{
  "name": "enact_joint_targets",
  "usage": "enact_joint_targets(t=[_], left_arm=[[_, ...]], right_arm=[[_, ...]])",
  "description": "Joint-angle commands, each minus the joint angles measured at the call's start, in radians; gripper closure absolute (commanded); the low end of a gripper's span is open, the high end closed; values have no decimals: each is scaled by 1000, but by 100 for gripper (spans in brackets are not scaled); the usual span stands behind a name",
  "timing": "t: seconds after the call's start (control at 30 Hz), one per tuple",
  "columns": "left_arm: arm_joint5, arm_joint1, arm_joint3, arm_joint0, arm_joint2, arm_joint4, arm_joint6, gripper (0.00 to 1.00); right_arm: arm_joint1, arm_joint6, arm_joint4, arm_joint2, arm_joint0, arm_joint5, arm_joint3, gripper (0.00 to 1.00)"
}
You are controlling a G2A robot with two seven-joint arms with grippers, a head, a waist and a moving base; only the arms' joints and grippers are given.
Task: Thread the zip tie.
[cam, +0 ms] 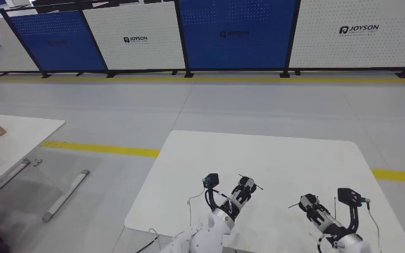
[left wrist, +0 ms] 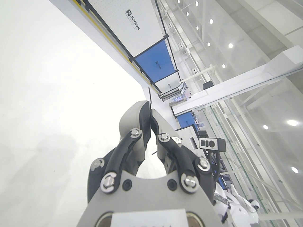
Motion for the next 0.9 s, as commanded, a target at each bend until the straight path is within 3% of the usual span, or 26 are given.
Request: enact_joint_targets(t=[0.0, 0.1, 0.17, 0.27, 0.63, 0.77, 0.87], left_arm=[[0, 0, 0, 0, 0, 0, 0, 100], [0, 0, 0, 0, 0, 0, 0, 100], [0, 0, 0, 0, 0, 0, 0, 100], [0, 0, 0, 0, 0, 0, 0, 100], [0, 0, 0, 0, 0, 0, 0, 100], [0, 0, 0, 0, 0, 0, 0, 100], [0, 0, 0, 0, 0, 0, 0, 100]], right_arm=[[-5, 6, 93, 4, 6, -86, 16, 100], [-14, 7, 136, -29, 26, -160, 35, 100], [-22, 13, 167, -70, 61, -176, 58, 100], [-36, 51, 200, -136, 125, -160, 108, 100], [-37, 45, 207, -136, 125, -161, 110, 100], [-50, -97, 243, -134, 99, -213, 121, 100], [-60, -221, 263, -135, 56, -299, 122, 100]])
